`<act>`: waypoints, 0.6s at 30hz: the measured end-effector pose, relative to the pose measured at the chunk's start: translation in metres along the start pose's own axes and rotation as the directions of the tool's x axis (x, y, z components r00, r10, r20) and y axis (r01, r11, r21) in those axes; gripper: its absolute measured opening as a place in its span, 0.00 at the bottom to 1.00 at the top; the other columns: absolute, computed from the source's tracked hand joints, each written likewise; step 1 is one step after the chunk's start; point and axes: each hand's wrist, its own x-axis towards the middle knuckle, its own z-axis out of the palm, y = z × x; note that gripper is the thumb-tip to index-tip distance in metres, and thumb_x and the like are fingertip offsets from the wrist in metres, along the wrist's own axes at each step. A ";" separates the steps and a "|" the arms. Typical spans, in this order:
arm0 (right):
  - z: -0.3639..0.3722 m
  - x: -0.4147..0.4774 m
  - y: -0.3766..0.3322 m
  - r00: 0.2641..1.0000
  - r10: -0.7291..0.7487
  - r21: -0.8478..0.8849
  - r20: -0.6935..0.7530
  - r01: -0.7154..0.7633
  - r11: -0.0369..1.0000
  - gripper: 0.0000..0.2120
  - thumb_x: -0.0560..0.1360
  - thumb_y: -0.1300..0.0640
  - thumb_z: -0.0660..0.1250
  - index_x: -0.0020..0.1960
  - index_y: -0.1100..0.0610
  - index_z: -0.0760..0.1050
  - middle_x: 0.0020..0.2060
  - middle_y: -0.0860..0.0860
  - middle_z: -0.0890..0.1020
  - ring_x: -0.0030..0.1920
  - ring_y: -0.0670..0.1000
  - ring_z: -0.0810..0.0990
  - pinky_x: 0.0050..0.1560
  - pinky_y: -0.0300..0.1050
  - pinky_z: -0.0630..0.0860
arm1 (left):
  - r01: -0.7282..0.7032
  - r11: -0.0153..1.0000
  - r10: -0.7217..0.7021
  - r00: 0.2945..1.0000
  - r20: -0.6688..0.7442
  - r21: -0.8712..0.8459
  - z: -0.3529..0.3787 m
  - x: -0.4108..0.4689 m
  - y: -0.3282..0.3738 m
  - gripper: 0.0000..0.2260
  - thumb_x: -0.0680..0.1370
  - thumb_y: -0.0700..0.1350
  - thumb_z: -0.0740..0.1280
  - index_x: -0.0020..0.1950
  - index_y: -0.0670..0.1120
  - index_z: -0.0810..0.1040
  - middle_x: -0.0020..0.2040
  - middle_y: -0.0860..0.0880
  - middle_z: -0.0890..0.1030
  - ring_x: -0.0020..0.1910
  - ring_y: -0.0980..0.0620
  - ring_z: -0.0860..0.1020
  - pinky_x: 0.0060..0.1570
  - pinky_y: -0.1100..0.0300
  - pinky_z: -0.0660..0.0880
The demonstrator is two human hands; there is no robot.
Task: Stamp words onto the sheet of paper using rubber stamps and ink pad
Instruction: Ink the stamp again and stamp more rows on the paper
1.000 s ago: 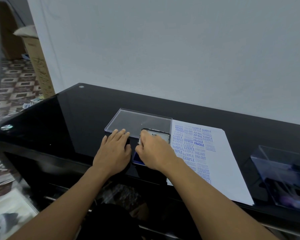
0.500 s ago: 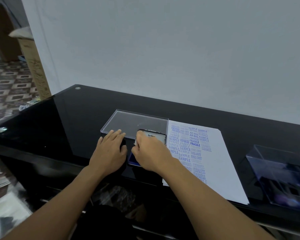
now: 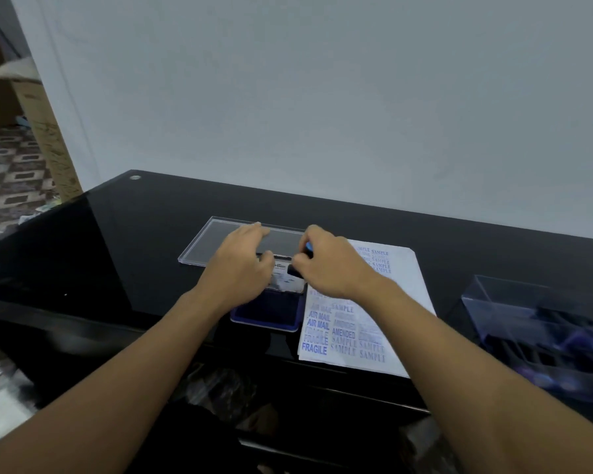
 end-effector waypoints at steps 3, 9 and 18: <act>-0.024 -0.006 0.019 0.999 0.048 -0.023 0.003 -0.048 0.999 0.07 0.79 0.53 0.62 0.51 0.56 0.68 0.44 0.52 0.77 0.38 0.50 0.74 0.33 0.43 0.68 | -0.024 0.999 0.021 0.998 0.064 0.033 0.009 0.009 0.022 0.21 0.81 0.45 0.60 0.74 0.45 0.68 0.77 0.47 0.65 0.76 0.50 0.60 0.73 0.57 0.56; -0.056 -0.015 0.052 0.995 0.098 -0.117 0.006 -0.096 0.988 0.06 0.79 0.52 0.63 0.50 0.54 0.72 0.48 0.49 0.77 0.42 0.48 0.76 0.37 0.42 0.70 | -0.057 0.996 0.047 0.988 0.146 0.069 0.030 0.022 0.061 0.20 0.82 0.45 0.59 0.74 0.45 0.69 0.75 0.48 0.67 0.75 0.50 0.61 0.72 0.56 0.58; -0.077 -0.024 0.083 0.992 0.126 -0.151 0.021 -0.121 0.981 0.04 0.80 0.53 0.63 0.50 0.53 0.72 0.46 0.49 0.78 0.40 0.48 0.76 0.36 0.42 0.70 | -0.101 0.994 0.090 0.970 0.227 0.039 0.065 0.030 0.086 0.22 0.83 0.47 0.58 0.77 0.47 0.64 0.78 0.50 0.63 0.77 0.52 0.58 0.75 0.56 0.55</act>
